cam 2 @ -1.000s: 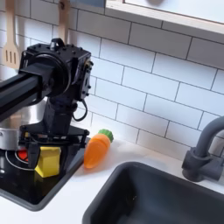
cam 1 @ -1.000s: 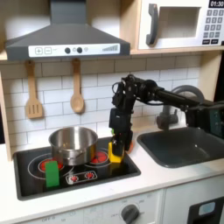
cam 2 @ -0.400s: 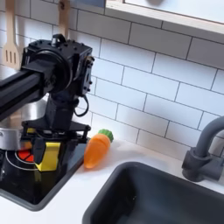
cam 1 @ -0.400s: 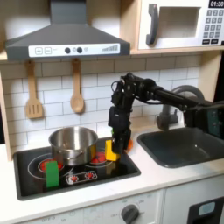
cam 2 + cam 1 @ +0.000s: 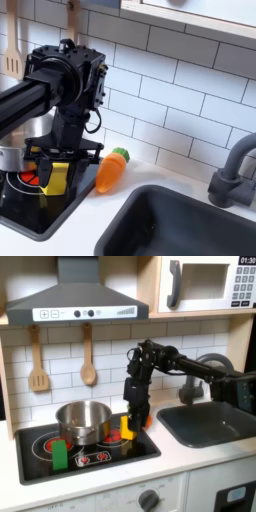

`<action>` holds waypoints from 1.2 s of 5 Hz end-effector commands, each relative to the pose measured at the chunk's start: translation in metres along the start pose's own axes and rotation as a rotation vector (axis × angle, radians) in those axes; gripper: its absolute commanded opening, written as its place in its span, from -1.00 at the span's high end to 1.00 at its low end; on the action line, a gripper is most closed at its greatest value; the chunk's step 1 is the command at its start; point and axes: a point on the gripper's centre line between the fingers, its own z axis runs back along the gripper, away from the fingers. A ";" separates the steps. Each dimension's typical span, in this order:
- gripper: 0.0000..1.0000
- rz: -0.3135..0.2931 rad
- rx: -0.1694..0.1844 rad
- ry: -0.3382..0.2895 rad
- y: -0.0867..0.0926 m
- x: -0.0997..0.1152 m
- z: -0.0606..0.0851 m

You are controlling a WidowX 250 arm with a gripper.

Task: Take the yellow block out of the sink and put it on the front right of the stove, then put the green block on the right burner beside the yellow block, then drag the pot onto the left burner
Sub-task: 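Take the yellow block out of the sink and put it on the front right of the stove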

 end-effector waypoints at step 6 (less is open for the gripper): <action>-0.17 -0.064 -0.003 0.019 0.011 -0.038 0.000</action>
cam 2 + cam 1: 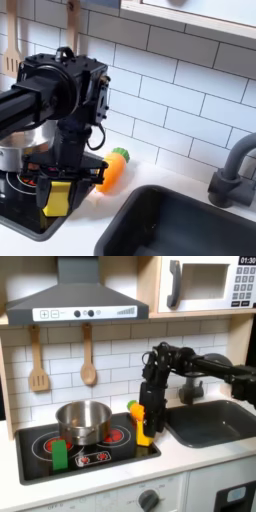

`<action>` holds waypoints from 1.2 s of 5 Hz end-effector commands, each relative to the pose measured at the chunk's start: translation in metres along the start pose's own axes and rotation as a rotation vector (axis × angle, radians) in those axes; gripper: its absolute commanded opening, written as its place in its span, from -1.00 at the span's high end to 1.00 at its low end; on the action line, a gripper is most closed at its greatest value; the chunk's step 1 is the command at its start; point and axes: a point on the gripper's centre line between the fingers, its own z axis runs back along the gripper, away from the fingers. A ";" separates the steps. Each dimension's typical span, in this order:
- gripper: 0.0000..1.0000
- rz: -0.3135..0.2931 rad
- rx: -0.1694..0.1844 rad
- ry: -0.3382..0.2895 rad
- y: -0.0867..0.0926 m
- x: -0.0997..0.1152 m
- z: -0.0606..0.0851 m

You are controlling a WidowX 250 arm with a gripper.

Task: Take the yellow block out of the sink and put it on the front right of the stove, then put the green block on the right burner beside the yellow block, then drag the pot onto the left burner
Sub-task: 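Take the yellow block out of the sink and put it on the front right of the stove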

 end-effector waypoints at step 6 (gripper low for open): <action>-1.00 0.079 -0.061 -0.006 0.007 0.010 0.017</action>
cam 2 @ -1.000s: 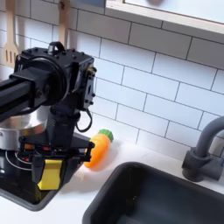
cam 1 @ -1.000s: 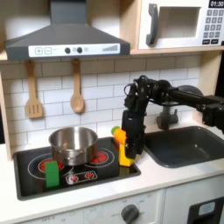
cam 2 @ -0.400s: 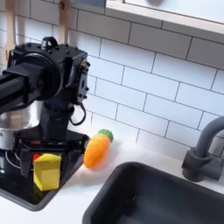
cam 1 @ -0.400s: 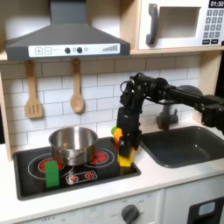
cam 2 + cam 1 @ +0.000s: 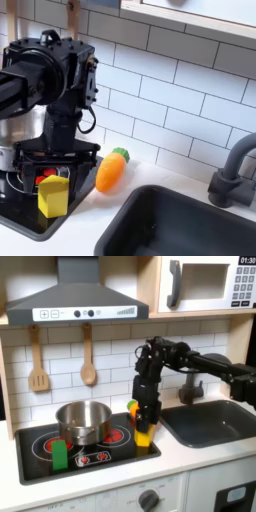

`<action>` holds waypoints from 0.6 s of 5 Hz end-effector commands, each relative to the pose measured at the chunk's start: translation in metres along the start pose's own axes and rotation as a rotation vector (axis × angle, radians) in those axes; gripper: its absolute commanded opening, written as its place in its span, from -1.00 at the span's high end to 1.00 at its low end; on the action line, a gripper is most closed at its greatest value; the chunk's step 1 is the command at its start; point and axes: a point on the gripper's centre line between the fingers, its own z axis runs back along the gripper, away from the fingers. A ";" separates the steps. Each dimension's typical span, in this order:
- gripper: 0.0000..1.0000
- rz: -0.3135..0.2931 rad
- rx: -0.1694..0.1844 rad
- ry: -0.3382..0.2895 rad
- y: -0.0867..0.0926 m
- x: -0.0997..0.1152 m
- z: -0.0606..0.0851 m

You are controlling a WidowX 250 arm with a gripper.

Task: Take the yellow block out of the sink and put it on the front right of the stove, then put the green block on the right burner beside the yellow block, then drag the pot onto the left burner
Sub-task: 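Take the yellow block out of the sink and put it on the front right of the stove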

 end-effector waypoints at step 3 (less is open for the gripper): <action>-1.00 -0.001 -0.028 0.014 -0.001 -0.002 0.011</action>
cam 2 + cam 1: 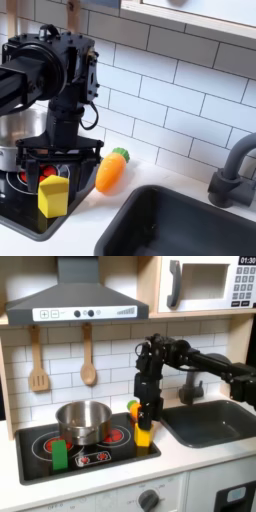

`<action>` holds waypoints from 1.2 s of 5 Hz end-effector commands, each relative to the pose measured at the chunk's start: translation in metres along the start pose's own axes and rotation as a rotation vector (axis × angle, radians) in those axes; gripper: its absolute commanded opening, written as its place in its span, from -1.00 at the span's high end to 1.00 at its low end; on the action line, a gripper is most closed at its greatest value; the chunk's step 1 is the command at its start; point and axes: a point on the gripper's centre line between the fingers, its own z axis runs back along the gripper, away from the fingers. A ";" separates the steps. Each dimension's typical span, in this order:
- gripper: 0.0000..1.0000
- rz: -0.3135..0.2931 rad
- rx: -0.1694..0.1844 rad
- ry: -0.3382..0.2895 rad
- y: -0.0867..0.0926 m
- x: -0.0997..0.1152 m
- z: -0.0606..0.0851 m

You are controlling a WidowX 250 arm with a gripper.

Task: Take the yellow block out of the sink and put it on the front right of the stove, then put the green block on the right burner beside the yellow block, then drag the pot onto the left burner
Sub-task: 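Take the yellow block out of the sink and put it on the front right of the stove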

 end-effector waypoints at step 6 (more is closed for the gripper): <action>-1.00 0.053 -0.009 -0.039 0.039 0.031 0.011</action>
